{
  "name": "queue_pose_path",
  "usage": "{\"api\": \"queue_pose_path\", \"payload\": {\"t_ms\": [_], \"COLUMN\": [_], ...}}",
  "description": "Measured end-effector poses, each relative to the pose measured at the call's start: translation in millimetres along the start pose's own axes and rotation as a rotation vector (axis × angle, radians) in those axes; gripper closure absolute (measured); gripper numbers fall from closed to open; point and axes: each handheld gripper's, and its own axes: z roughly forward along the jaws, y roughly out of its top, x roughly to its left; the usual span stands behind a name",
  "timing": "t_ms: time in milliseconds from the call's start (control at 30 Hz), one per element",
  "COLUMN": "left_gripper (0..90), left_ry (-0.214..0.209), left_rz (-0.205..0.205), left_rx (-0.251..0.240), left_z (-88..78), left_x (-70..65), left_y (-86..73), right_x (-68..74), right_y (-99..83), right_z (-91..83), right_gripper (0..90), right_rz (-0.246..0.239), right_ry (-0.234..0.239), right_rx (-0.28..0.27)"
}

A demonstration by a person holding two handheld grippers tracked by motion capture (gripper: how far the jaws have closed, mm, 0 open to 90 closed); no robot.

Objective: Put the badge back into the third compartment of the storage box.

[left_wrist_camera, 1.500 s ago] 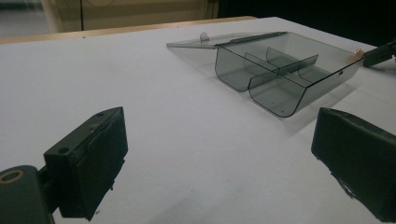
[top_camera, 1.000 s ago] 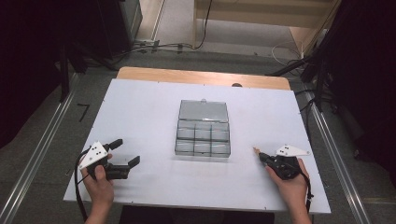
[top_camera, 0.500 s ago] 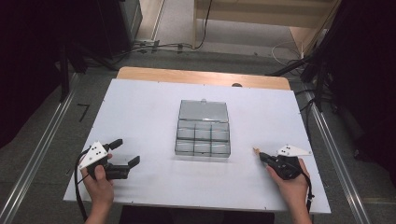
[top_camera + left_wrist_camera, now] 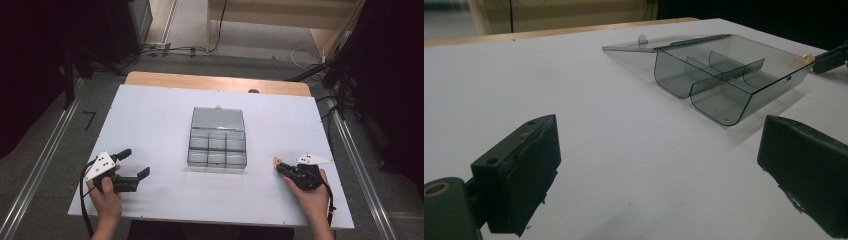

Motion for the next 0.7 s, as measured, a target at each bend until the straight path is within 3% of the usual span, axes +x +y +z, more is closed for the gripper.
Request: {"api": "queue_pose_path", "payload": {"t_ms": [133,300,333,567,667,700], "left_gripper": [4.3,4.3,4.3,4.3,4.3,4.3], "left_ry": [0.0,0.002,0.002,0.001,0.002,0.001], "left_rz": [0.003,0.005,0.005,0.008,0.008,0.008], "left_rx": [0.002,0.006,0.007,0.01,0.011,0.011], "left_z": [0.2,0.4,0.5,1.3,1.3,1.4], "left_x": [0.0,-0.1,-0.2,-0.7,-0.7,-0.8], "left_y": [0.1,0.1,0.2,0.3,0.3,0.3], "right_x": [-0.1,0.6,0.9,5.5,9.4,11.8], "right_y": [2.4,5.1,6.9,10.1,11.1,10.5], "right_z": [1.6,3.1,4.0,7.6,9.3,9.8], "right_gripper": [72.7,66.4,64.2,62.8,66.4,71.0], "right_rz": [0.032,0.055,0.089,0.158,0.168,0.173], "right_ry": [-0.033,-0.022,-0.016,-0.048,-0.083,-0.117], "right_rx": [-0.001,0.008,0.013,0.007,0.004,-0.002]}}
